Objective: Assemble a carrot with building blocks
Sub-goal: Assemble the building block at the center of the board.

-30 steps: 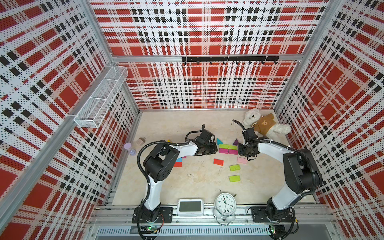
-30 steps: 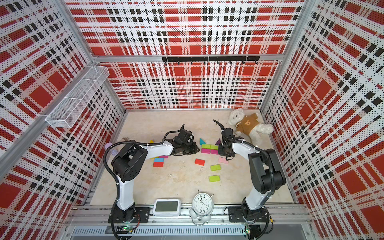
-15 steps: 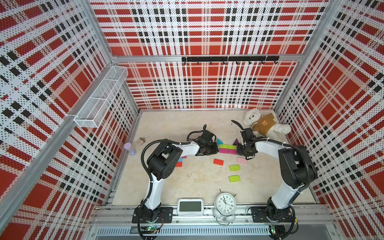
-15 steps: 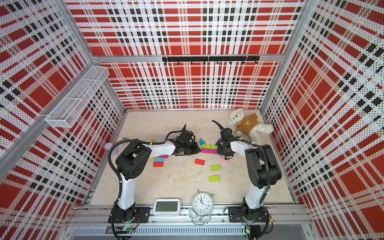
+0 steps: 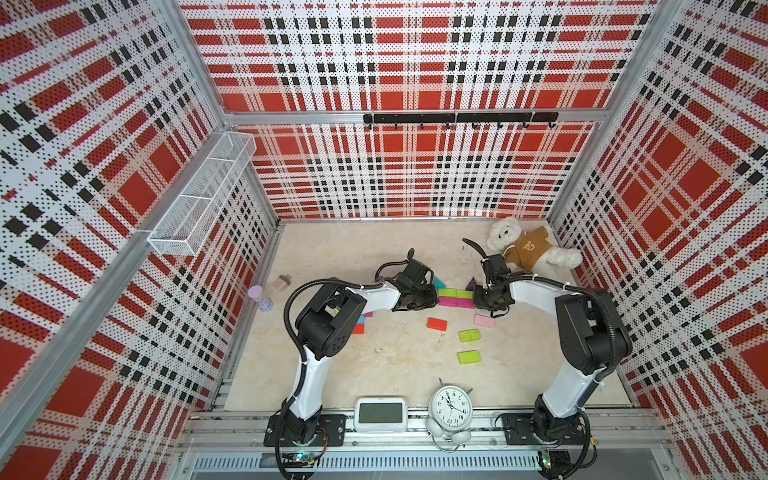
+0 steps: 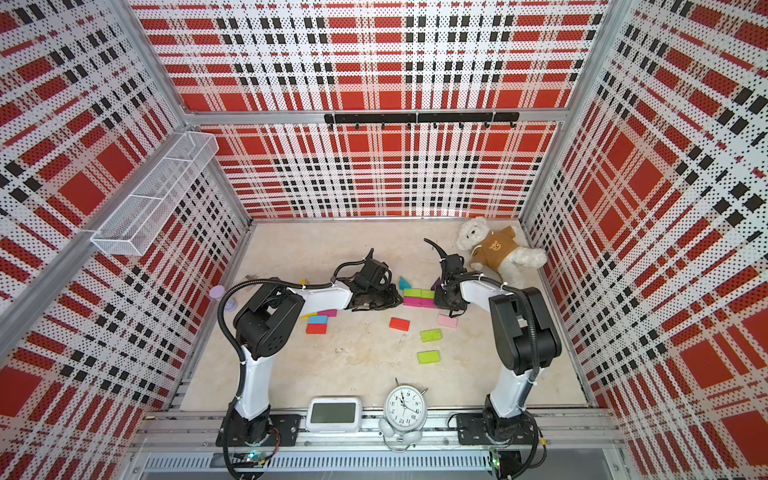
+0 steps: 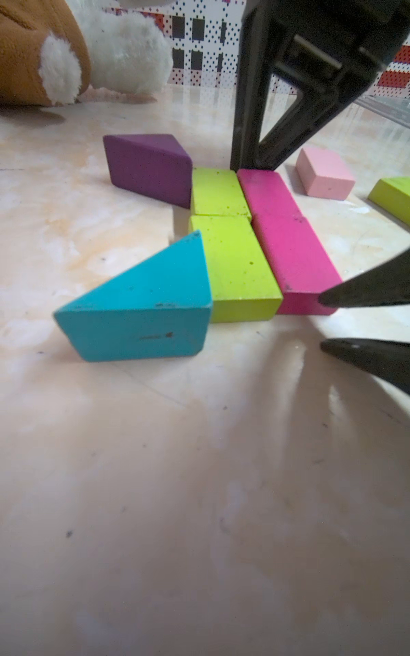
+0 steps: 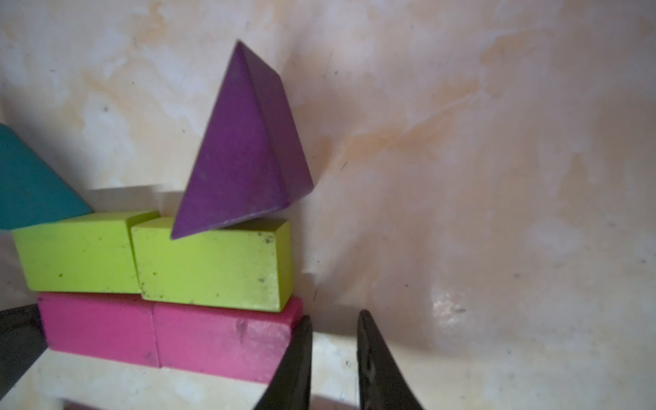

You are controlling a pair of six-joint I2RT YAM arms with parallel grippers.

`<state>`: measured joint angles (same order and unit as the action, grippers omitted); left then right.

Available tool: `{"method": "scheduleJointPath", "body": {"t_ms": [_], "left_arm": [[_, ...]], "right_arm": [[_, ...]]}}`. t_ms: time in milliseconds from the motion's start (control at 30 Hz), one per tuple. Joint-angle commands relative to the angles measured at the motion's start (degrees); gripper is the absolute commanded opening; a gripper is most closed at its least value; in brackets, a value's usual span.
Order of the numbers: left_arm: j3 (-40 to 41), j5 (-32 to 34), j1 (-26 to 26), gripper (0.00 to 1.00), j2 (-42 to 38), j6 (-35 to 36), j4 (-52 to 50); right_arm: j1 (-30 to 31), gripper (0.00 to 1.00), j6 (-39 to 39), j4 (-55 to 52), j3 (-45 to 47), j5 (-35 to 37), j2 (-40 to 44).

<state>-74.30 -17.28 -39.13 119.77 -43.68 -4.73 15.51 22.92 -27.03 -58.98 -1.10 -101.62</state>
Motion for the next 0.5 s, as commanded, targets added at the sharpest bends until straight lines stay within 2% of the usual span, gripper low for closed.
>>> {"method": "scheduleJointPath", "body": {"t_ms": [0,467], "left_arm": [[-0.85,0.14,-0.55,0.21,1.28,-0.70,0.08],[-0.67,0.06,-0.22,0.21,1.41,-0.71,0.10]], "right_arm": [[0.05,0.25,-0.66,0.53,-1.03,-1.18,-1.54],[0.30,0.25,-0.09,0.75,-1.84,-1.98,-2.49]]}}
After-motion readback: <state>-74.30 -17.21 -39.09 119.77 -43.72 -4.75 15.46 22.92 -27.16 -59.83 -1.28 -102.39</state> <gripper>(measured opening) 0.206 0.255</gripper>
